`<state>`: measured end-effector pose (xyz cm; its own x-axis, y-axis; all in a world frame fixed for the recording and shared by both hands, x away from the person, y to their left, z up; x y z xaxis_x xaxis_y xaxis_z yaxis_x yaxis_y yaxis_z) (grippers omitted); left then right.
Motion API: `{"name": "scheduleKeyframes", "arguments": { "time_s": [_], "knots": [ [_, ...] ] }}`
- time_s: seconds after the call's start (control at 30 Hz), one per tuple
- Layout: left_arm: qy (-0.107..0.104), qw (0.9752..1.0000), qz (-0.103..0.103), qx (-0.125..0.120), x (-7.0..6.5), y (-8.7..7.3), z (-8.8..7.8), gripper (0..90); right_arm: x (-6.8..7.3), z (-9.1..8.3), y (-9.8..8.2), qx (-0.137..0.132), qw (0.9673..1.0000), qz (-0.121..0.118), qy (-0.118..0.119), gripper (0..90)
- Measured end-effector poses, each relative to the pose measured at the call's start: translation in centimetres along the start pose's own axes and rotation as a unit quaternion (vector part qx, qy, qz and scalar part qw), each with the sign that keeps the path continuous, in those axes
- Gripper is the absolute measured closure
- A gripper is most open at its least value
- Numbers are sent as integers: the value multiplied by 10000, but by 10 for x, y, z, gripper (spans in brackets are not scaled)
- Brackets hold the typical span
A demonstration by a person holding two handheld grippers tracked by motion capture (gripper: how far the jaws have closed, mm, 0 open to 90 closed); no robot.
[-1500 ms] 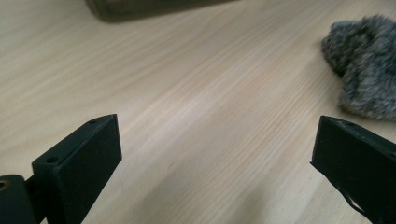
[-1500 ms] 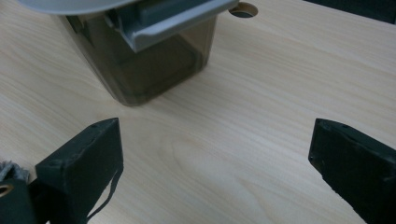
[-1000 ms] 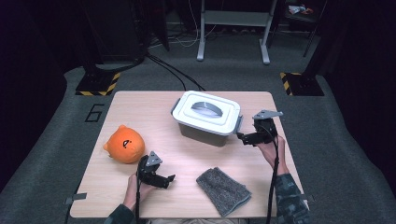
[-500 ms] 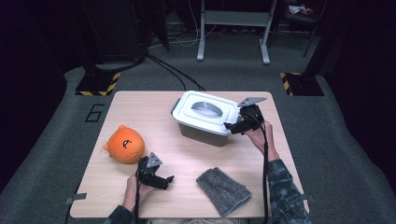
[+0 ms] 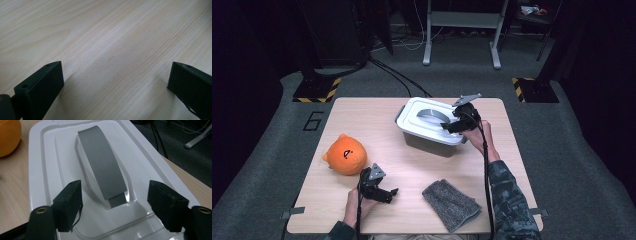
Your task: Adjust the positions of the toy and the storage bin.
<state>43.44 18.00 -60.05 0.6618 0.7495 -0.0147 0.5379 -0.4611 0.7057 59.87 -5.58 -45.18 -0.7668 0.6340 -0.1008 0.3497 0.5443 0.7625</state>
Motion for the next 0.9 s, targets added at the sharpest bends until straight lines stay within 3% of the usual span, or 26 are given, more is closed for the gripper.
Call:
{"name": "scheduleKeyframes", "arguments": {
  "time_s": [0.1, 0.27, 0.57, 0.83, 0.9],
  "knots": [
    [1, 10000, 2, -1, 0, 0, 0, 0, 1, 2, 2, -19, 10000, 16, 21, 367],
    [6, 10000, 7, -2, 0, 0, 0, 0, 0, 7, 2, 28, 10000, -72, 32, 533],
    [53, 10000, 2, -39, 0, 0, 0, 0, 0, 10, 3, -46, 9997, -131, 191, 602],
    [6, 10000, 8, 9, 0, 0, 0, 0, 3, 9, 2, -25, 9999, 42, 124, 607],
    [76, 10000, -6, -51, 1, 0, 1, 0, 3, 9, 2, 15, 10000, 64, 65, 607]
  ]
}}
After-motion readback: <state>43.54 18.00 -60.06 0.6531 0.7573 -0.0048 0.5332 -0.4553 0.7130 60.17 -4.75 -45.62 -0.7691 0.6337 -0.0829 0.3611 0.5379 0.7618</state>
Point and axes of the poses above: each handheld gripper's, and its own axes: z roughly forward along the jaws, y roughly out of its top, x roughly to its left, the point moved 10 cm from there along z, roughly forward along the jaws, and after that the axes turned 3 degrees about -z, right-handed, at the moved point
